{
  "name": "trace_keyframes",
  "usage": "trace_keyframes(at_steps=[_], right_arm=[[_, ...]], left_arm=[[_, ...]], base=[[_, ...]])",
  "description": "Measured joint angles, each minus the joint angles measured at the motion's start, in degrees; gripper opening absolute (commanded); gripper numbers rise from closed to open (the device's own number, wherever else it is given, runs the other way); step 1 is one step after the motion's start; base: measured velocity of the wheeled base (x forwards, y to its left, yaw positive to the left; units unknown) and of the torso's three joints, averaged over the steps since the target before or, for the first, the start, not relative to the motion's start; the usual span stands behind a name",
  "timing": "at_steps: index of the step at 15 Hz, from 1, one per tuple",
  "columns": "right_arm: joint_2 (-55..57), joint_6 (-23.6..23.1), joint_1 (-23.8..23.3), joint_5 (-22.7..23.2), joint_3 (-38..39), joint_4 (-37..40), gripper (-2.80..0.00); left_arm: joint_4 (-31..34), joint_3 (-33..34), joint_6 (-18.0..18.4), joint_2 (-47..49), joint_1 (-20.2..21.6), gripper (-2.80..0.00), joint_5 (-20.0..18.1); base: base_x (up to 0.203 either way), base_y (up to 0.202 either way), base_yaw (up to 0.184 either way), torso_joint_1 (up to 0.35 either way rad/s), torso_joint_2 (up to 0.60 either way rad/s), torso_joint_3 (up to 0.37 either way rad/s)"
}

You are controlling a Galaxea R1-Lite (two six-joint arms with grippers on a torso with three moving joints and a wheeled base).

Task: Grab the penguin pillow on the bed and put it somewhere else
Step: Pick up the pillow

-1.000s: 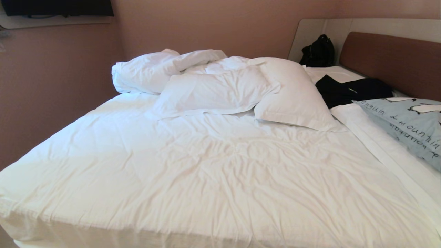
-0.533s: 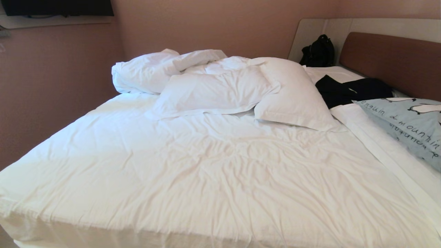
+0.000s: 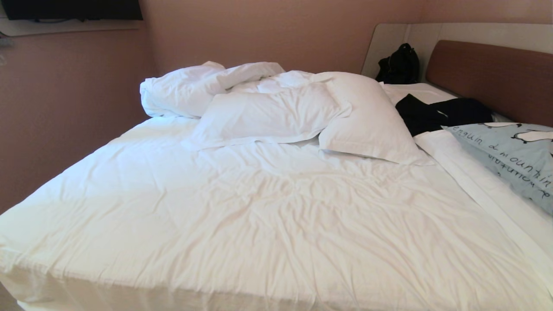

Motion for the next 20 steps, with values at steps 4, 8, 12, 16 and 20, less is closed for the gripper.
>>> trace_keyframes(at_steps=[4, 8, 12, 16, 20], right_arm=[[0.0, 0.0, 0.0, 0.0, 0.0, 0.0, -2.8], [0.0, 0.0, 0.0, -0.1, 0.0, 0.0, -2.8], [0.0, 0.1, 0.0, -0.1, 0.0, 0.0, -2.8], [0.0, -0.1, 0.0, 0.0, 0.0, -0.1, -2.8], [0.0, -0.2, 0.0, -0.1, 0.0, -0.1, -2.8]], left_arm=[[0.0, 0.0, 0.0, 0.0, 0.0, -2.8, 0.0], [0.0, 0.0, 0.0, 0.0, 0.0, -2.8, 0.0], [0.0, 0.0, 0.0, 0.0, 0.0, -2.8, 0.0], [0.0, 0.0, 0.0, 0.0, 0.0, -2.8, 0.0], [0.0, 0.0, 0.0, 0.0, 0.0, -2.8, 0.1]], base=[[0.0, 0.0, 0.0, 0.0, 0.0, 0.0], [0.0, 0.0, 0.0, 0.0, 0.0, 0.0], [0.0, 0.0, 0.0, 0.0, 0.0, 0.0], [0.0, 0.0, 0.0, 0.0, 0.0, 0.0], [0.0, 0.0, 0.0, 0.0, 0.0, 0.0]])
